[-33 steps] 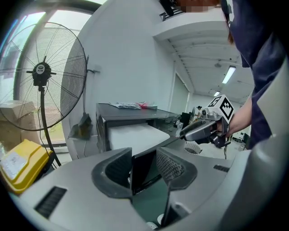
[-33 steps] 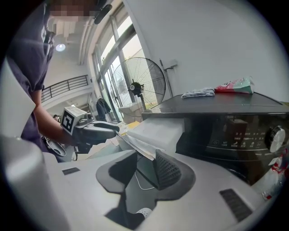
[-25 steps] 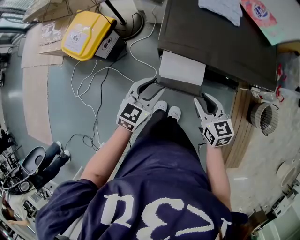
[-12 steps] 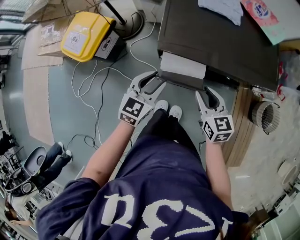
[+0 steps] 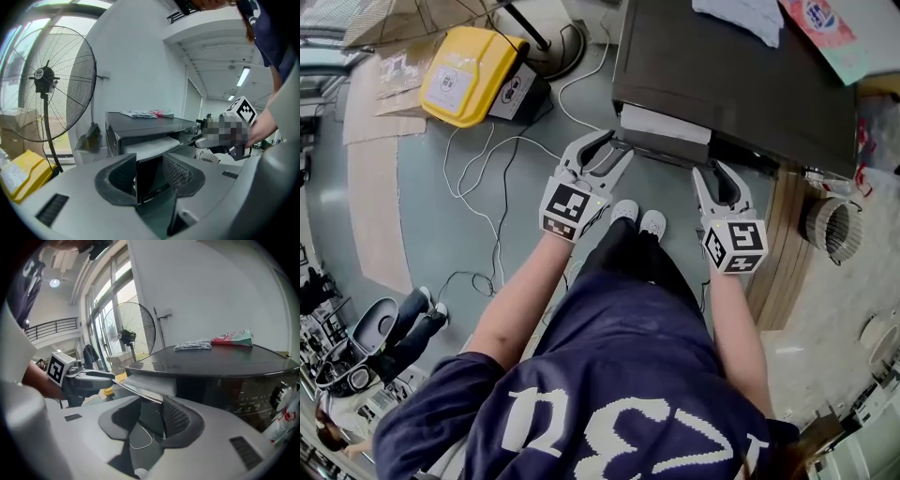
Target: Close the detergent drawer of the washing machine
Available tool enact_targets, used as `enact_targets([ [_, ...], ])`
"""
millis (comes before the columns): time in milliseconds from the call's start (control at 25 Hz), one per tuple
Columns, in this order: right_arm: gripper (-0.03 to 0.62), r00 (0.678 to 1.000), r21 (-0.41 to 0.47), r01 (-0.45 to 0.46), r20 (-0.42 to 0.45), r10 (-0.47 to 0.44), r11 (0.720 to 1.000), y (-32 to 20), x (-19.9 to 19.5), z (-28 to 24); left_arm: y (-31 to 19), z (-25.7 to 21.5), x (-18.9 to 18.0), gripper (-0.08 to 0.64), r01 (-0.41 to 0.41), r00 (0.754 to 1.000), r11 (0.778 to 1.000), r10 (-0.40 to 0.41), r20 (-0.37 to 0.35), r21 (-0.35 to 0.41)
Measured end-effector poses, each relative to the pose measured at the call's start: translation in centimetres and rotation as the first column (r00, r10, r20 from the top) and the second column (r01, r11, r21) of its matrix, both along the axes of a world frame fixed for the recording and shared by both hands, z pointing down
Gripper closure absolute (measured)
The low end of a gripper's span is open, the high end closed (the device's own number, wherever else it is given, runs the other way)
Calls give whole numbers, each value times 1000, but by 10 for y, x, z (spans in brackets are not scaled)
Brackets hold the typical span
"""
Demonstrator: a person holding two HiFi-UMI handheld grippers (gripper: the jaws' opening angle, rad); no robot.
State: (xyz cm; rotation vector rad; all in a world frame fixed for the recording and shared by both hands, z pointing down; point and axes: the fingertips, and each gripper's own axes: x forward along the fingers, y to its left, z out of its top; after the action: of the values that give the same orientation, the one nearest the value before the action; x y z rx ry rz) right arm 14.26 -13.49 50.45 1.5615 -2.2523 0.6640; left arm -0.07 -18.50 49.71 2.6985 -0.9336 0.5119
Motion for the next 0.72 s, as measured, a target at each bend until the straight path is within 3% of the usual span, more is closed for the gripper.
enact_targets([
  [720,426,997,34,-69,-36,70,997,-20,4,-3,-21,0,3,367,62,998,998,-62,1,-18],
])
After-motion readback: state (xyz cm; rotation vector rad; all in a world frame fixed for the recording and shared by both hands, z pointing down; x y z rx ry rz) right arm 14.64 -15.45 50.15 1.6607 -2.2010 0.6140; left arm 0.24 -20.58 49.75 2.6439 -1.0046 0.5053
